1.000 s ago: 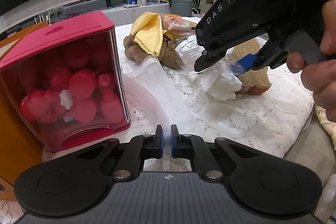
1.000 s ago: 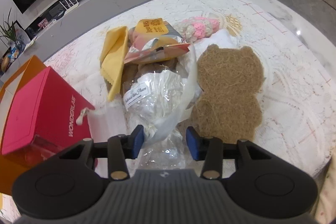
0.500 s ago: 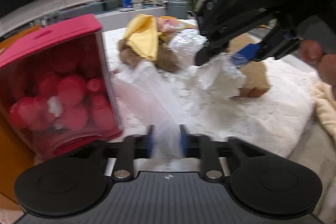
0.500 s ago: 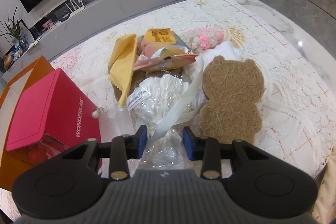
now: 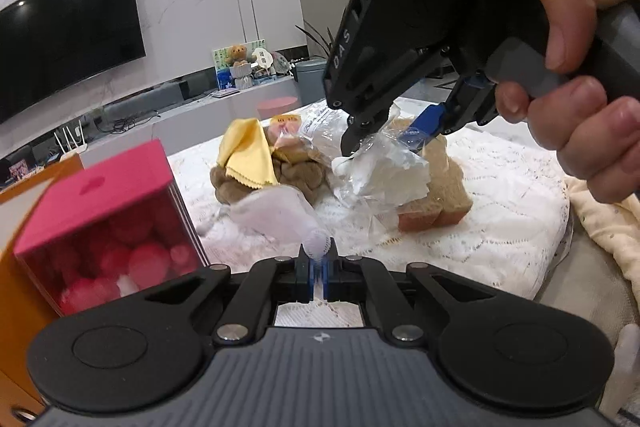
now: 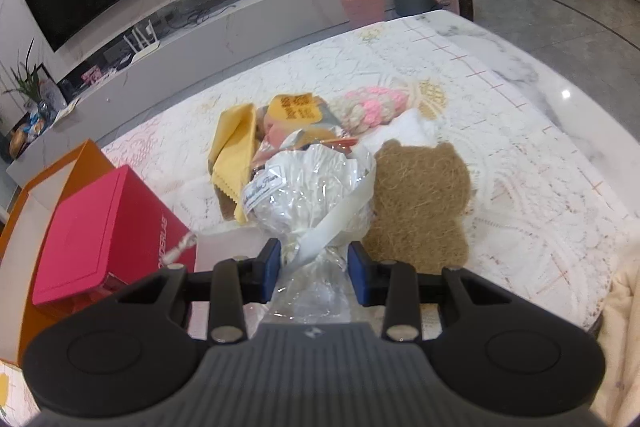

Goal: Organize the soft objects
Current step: 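Carry both items to the orange box while the left tool releases the plastic sheet inside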

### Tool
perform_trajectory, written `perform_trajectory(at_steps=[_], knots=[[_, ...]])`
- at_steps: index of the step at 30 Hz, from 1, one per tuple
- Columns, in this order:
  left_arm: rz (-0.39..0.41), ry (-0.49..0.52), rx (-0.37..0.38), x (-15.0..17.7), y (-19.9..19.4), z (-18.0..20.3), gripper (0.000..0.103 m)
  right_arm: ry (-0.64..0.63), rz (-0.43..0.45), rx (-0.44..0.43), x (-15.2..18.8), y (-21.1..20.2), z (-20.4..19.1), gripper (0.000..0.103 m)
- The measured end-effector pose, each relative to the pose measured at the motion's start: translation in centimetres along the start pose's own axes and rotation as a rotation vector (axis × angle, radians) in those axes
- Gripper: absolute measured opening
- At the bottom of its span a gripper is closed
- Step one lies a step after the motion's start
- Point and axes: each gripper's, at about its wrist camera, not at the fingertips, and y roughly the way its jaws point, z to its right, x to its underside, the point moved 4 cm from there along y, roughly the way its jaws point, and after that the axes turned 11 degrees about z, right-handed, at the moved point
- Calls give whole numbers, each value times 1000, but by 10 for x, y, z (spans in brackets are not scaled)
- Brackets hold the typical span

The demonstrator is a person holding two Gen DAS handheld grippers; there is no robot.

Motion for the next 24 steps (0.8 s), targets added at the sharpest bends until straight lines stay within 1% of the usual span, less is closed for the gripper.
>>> perform_trajectory(at_steps=[5,9,14,17,20,22,24], knots=[[-19,-4,8,-20,-9,-5,4,9,29,8,-6,-9,1,36],[21,-60,16,-52,-24,-17,4,36,17,-18,-4,-17,2,36],[43,-32,14,-96,-29,-33,4,19,46,-31,-16,-31,-7,36],[39,-32,26,-122,-23,-46,4,12,57,-28,-30,-36,-11,36],[42,-40,38,-143,-6,-63,4,21,62,-7,-47,-30,-14,36],[27,-63,14,-151,7,-79,4,48,47,-10,-60,-18,-17,36],[12,-96,-31,-156,20,-98,4,80,33,-41,-74,-4,-24,36]])
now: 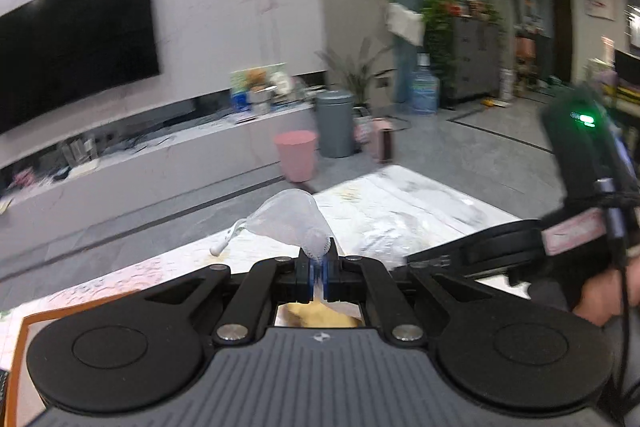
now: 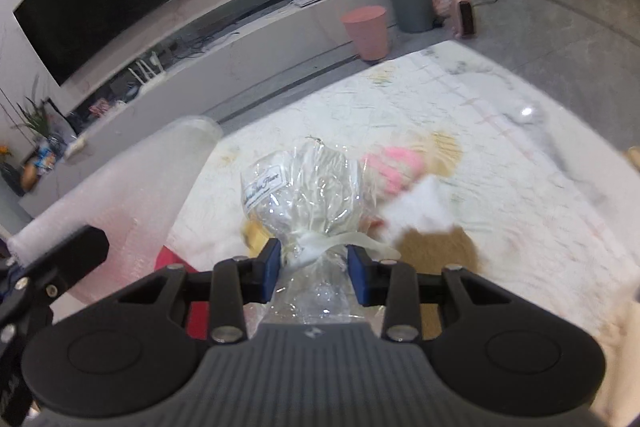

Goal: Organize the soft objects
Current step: 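Carry both items to the orange box while the left tool releases the plastic sheet inside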

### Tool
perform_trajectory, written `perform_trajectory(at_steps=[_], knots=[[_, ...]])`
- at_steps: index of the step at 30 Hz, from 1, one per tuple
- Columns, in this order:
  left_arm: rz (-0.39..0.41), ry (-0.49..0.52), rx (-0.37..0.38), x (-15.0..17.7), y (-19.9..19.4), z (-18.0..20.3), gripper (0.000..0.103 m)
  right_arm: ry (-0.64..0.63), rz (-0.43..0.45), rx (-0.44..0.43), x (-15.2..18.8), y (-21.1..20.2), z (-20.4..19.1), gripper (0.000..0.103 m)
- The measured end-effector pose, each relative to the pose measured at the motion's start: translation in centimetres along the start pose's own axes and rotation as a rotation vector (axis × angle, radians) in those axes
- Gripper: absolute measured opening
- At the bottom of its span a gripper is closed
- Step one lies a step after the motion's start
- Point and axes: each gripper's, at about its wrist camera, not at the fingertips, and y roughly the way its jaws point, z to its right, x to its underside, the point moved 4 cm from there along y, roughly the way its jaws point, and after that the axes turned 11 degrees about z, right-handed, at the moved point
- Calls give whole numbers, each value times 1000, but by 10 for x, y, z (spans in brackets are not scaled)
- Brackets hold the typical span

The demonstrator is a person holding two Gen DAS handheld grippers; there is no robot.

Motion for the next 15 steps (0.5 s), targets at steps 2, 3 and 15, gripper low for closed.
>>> perform_trajectory(at_steps=[2,3,15], knots=[[-22,-22,-59,-5,13,-24,4,39,-18,-4,-12,14,-9,36],[-34,-30,-98,-6,19,-37,4,55,-27,-8,-17,21,-15,36],[-144,-225,-463,5,1,-222,4,-34,-55,-94,-30,70,-159,36]])
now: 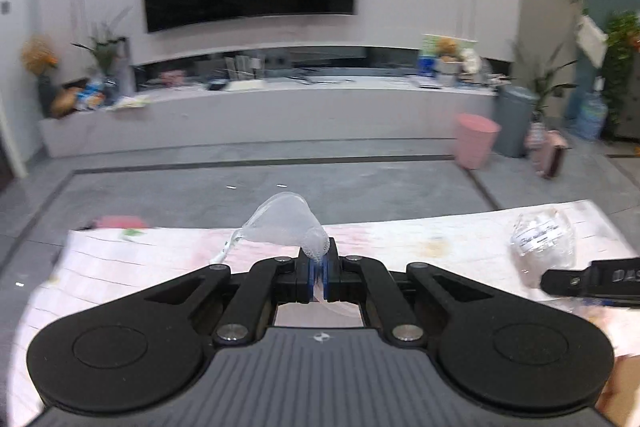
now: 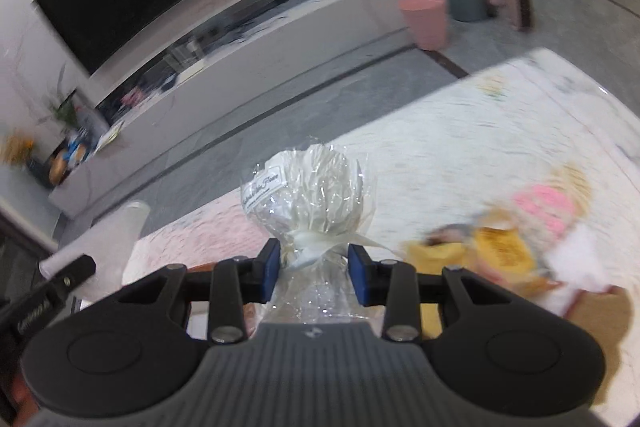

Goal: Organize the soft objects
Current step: 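Carry both items to the orange box while the left tool releases the plastic sheet inside, then lower the labeled clear bag into the orange box and open the right tool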

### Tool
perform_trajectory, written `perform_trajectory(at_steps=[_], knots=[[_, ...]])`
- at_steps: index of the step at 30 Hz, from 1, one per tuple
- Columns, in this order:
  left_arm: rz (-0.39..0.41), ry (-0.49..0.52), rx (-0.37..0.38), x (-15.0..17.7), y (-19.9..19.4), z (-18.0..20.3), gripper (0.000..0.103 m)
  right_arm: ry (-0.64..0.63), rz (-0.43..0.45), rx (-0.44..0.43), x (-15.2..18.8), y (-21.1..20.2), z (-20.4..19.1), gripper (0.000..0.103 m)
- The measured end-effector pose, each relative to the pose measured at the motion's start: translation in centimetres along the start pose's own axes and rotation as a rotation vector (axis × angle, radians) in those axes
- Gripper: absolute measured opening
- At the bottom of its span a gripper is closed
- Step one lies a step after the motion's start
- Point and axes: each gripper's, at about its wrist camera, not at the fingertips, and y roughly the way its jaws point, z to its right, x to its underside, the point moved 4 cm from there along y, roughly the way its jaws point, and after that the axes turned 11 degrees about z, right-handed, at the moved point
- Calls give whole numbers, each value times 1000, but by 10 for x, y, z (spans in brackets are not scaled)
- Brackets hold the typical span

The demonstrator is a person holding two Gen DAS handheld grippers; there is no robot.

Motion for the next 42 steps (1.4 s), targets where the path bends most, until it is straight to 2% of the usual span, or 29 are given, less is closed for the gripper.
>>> perform_trajectory(at_steps=[4,8,12,16,18,19,20,22,24,26,28,30,32,34,38,40,42], knots=[[-44,-2,-41,15,1,-37,4,-45,-46,-105,16,5,-57,36],[-115,25,-17,38,10,-51,4,-125,-90,-215,44,8,-109,36],[-133,0,53,51,21,-53,4,-222,-130,-244,72,17,-138,36],[-192,11,72,65,40,-57,6,-247,-159,-245,91,31,-139,36],[-232,-20,98,73,44,-59,13,-251,-173,-252,97,39,-132,36],[-254,-43,105,78,44,-59,24,-247,-178,-238,98,45,-125,36],[-275,-70,110,82,47,-61,42,-251,-182,-233,99,50,-121,36],[-293,-110,90,86,47,-65,63,-255,-185,-227,102,55,-113,36],[-279,-103,67,83,40,-64,66,-238,-181,-226,101,59,-105,35],[-252,-65,50,77,31,-63,75,-222,-177,-240,99,61,-99,35],[-222,-39,30,69,20,-64,78,-213,-170,-244,97,61,-96,35],[-242,-42,81,63,12,-64,84,-210,-164,-250,96,57,-96,35],[-306,-53,118,63,11,-63,84,-211,-162,-249,95,54,-97,35],[-321,-56,76,62,6,-65,82,-218,-157,-247,96,50,-98,35],[-283,-4,16,57,-15,-72,82,-232,-155,-257,99,44,-101,35],[-303,23,-71,62,-27,-76,82,-247,-154,-263,101,42,-103,35],[-272,13,-161,71,-40,-81,82,-261,-149,-267,104,42,-106,35]])
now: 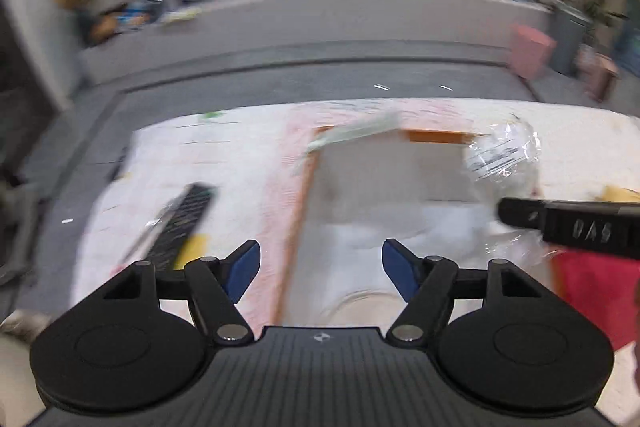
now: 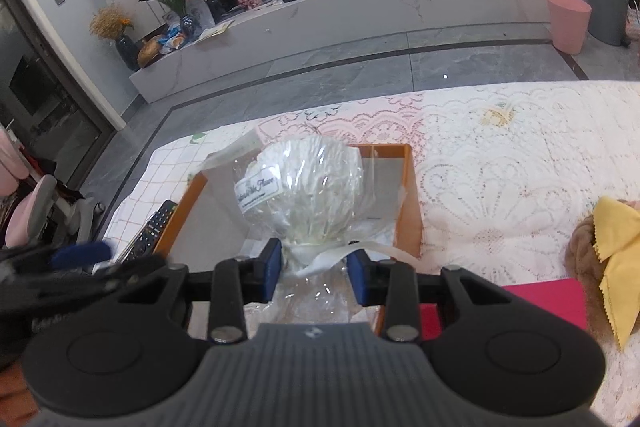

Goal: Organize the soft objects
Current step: 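Lower the labeled clear bag into the orange box and open the right tool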

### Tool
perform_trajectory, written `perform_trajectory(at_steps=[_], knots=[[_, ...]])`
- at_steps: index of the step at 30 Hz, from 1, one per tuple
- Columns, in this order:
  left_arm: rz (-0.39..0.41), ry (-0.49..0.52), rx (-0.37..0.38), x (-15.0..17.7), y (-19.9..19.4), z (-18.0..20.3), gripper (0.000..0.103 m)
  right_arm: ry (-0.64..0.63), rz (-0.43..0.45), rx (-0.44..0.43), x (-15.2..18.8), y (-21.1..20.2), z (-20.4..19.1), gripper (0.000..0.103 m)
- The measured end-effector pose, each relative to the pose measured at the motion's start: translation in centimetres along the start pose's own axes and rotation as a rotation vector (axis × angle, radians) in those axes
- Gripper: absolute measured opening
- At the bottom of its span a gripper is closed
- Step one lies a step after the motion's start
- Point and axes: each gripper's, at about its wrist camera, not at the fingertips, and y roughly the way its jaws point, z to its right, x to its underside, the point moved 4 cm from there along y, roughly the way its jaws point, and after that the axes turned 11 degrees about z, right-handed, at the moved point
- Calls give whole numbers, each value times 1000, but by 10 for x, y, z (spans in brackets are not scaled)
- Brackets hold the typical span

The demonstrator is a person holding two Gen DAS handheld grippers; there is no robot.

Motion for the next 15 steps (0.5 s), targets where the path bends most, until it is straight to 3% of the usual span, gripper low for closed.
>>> perform_trajectory(at_steps=[3,6,8,12,15], knots=[[92,-95,-26,18,-11,-3,82,-22,-20,16,3,9,-7,35],[123,-183,-15,28,-12,-6,82,-73,-37,37,7,22,-18,32],[149,-249,-17,33,-12,-10,82,-109,-42,49,10,31,-24,14],[190,-236,32,37,-9,-18,82,-161,-119,100,15,57,-31,13],[204,-234,76,41,-13,-21,82,-173,-132,86,18,71,-35,13]])
